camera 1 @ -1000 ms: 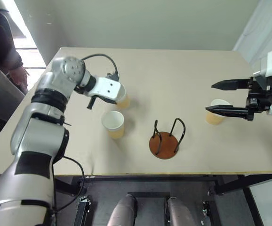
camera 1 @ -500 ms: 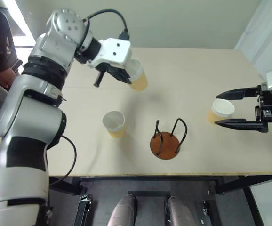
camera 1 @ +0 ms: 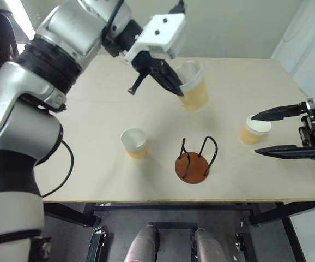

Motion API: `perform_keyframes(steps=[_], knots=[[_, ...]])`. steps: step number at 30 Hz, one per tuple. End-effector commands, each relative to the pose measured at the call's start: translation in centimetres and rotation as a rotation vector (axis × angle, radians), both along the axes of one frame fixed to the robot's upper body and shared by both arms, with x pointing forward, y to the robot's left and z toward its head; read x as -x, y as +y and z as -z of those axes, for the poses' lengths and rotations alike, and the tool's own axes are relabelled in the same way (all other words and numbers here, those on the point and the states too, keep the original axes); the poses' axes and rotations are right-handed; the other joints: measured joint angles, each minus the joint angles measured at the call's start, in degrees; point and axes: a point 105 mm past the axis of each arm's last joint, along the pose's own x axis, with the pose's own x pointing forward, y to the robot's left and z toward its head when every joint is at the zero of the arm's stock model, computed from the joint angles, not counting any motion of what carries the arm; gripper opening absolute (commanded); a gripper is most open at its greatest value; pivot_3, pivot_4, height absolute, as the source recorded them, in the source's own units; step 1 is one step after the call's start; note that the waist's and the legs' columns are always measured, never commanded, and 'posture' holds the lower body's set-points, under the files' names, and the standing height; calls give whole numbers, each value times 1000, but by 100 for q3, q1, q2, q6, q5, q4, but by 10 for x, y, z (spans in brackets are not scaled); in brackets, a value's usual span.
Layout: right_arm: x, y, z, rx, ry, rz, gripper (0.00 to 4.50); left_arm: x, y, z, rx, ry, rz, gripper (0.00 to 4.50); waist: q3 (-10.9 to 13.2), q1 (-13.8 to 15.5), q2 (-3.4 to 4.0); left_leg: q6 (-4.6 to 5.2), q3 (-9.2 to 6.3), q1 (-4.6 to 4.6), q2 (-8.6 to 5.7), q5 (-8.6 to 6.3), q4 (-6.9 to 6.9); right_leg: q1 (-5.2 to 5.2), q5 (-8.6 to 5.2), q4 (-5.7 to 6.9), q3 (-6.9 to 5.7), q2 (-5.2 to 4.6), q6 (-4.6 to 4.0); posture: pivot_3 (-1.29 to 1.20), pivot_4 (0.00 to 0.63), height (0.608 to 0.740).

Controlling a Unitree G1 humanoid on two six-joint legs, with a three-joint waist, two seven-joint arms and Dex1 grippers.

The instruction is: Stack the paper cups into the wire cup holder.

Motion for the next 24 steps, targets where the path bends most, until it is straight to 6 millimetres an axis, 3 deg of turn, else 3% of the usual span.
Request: perform_keyframes(steps=[1,15,24], knots=[[8,0,-12,-4,-17,-16,3780,17,-7,-8,-32,4,72,51,0,-2,2,-1,-2,-1,3,-1,1,0,-2,2,5,-7,2,0,150,740],[17,-4,-16,-3,43,0,3780,29,-17,22,-180,3,205,51,2,33,9,-3,-3,-7,3,-8,3,1,-12,-4,-1,-5,14,0,150,740],[19,-6,-17,13,64,13,3780,34,-28,26,-181,7,265,51,2,46,9,-5,-6,-6,2,-9,5,3,-11,-1,-6,-1,12,0,150,740]])
